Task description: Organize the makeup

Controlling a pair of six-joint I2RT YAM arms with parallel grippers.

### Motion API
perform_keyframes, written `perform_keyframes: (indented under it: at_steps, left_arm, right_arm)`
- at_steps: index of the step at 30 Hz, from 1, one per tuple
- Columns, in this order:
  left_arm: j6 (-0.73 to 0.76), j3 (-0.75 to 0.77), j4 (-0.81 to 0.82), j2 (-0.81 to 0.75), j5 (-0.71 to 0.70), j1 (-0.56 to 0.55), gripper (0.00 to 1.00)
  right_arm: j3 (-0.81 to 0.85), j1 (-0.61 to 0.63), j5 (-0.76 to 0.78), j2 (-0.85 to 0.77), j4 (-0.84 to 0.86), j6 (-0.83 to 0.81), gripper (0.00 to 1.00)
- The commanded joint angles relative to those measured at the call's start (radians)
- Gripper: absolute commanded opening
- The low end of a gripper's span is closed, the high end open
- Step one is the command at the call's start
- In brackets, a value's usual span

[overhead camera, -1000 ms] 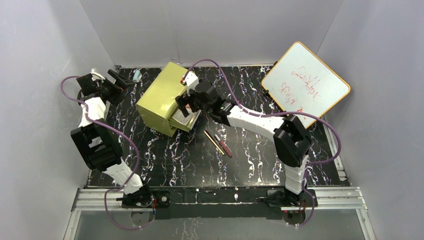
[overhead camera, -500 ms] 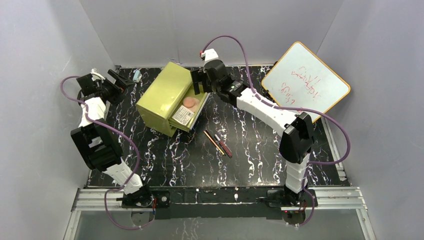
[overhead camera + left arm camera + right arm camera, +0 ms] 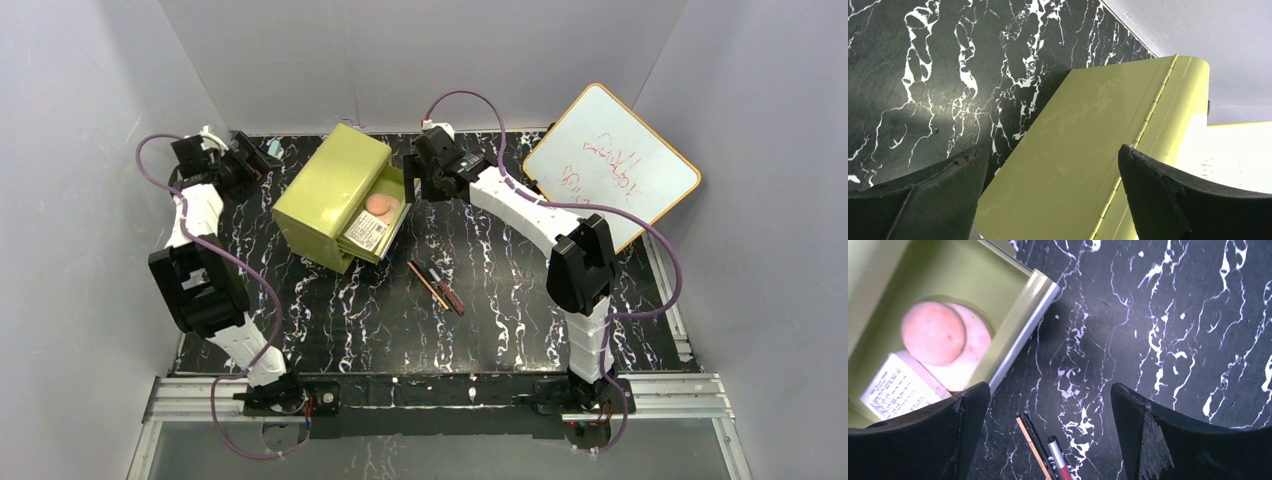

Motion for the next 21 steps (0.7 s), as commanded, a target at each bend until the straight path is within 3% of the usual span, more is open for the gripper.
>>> perform_keyframes:
  at_steps: [1, 9, 21]
  left_arm:
    - [0.063, 0.07, -0.071, 0.011, -0.093, -0.026, 0.99]
    - [0.101, 0.168, -0.147, 0.055, -0.271, -0.089, 0.99]
    - [0.23, 0.298, -0.259, 0.15, -0.459, -0.169, 0.99]
  right_arm:
    - [-0.035, -0.014, -0.04, -0.014, -0.04, 0.048, 0.99]
    - [0.018, -0.024, -0.165, 0.091, -0.03, 0.071, 0.99]
    - [0.262, -0.025, -0.286, 0.28, -0.029, 0.115, 0.99]
